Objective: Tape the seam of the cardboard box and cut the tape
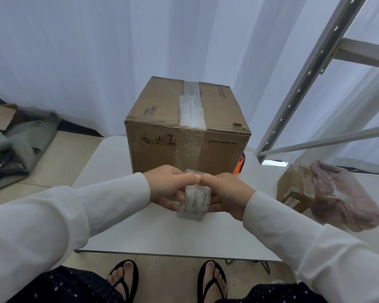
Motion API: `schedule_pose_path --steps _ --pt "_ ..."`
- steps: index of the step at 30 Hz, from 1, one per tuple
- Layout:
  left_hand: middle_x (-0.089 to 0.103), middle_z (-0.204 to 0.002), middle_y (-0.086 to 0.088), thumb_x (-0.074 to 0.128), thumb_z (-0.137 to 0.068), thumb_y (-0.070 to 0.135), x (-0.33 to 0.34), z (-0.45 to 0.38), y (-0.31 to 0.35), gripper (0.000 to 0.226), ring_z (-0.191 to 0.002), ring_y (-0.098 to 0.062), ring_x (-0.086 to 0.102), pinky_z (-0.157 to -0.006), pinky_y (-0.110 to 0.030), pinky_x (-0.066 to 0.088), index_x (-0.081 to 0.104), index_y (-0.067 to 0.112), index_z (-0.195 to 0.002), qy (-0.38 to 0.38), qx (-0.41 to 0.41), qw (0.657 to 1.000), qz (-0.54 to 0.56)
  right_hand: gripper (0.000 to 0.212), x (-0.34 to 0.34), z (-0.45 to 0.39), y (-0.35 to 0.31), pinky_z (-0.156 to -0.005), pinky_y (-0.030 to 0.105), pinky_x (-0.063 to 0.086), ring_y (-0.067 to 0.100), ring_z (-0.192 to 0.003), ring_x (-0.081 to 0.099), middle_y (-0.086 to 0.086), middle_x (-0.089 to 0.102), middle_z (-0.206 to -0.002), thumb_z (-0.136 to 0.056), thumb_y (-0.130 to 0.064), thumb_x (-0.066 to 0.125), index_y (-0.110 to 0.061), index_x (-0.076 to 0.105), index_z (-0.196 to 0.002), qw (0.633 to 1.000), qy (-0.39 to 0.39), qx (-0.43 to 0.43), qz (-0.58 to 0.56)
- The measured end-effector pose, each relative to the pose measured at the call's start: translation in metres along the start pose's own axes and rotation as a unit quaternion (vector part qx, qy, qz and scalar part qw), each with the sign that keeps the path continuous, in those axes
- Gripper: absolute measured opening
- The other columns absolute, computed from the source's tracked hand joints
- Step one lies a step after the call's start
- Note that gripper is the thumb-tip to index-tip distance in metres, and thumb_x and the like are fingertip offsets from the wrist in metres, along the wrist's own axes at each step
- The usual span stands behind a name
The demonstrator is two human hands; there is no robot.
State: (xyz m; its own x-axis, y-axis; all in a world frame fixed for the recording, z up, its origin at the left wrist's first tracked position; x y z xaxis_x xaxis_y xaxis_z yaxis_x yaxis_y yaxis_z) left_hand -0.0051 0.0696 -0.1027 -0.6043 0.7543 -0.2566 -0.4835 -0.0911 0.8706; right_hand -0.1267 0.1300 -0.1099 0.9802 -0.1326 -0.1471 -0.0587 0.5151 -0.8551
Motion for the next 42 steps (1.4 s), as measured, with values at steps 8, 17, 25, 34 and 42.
schedule_pose_path --steps 8,17,25,34,42 --pt "0.056 -0.064 -0.006 0.055 -0.088 0.024 -0.0026 -0.0058 -0.0046 0.021 -0.058 -0.013 0.052 -0.055 -0.024 0.053 0.061 0.009 -0.074 0.044 0.014 0.996 -0.082 0.015 0.0028 -0.0003 -0.0008 -0.065 0.03 0.058 0.023 -0.07 0.067 0.014 0.069 -0.078 -0.084 -0.016 0.054 -0.006 0.062 -0.078 0.998 0.017 -0.022 0.054" --pt "0.066 -0.079 -0.014 0.058 -0.083 0.025 -0.0029 -0.0053 -0.0028 0.022 -0.066 -0.022 0.056 -0.064 -0.03 0.052 0.063 0.004 -0.082 0.086 0.049 0.988 -0.122 0.028 0.006 -0.0033 -0.002 -0.058 0.023 0.058 0.017 -0.067 0.067 0.009 0.068 -0.076 -0.086 -0.015 0.053 0.003 0.061 -0.106 0.996 0.026 -0.054 0.065" --pt "0.065 -0.077 -0.008 0.055 -0.086 0.025 -0.0046 -0.0027 -0.0006 0.022 -0.068 -0.02 0.061 -0.072 -0.035 0.057 0.062 0.009 -0.073 0.087 0.052 0.987 -0.125 0.031 0.0076 -0.0004 -0.0025 -0.055 0.018 0.056 0.015 -0.072 0.068 0.01 0.069 -0.086 -0.088 -0.016 0.054 0.003 0.061 -0.111 0.994 0.026 -0.07 0.073" --pt "0.05 -0.045 -0.006 0.039 -0.084 0.005 -0.0081 0.0016 0.0023 0.032 -0.04 -0.015 0.034 -0.041 -0.018 0.034 0.045 0.007 -0.052 0.039 0.005 0.998 0.042 0.029 0.0032 0.0034 -0.0076 -0.051 0.018 0.055 0.014 -0.063 0.066 0.016 0.068 -0.086 -0.088 -0.016 0.054 0.005 0.06 -0.108 0.997 0.017 -0.049 0.052" --pt "0.055 -0.054 -0.001 0.059 -0.082 0.017 -0.006 0.0 0.0025 0.025 -0.052 -0.014 0.056 -0.06 -0.027 0.054 0.055 0.007 -0.06 0.092 0.083 0.983 -0.136 0.027 0.0012 0.0006 -0.0079 -0.049 0.016 0.054 0.011 -0.065 0.066 0.006 0.068 -0.077 -0.087 -0.015 0.055 0.002 0.063 -0.106 0.993 0.033 -0.066 0.097"
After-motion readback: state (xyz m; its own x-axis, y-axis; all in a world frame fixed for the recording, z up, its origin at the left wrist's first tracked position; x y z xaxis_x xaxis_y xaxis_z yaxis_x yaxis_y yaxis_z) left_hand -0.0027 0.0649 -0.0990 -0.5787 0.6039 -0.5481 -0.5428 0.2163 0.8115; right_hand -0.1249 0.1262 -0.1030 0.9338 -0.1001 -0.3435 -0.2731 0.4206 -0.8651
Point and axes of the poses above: each hand's wrist, its own z-axis away from the middle knuckle, its own x-axis out of the palm, y = z × x, the point moved 3 cm from there along -z, towards the middle knuckle
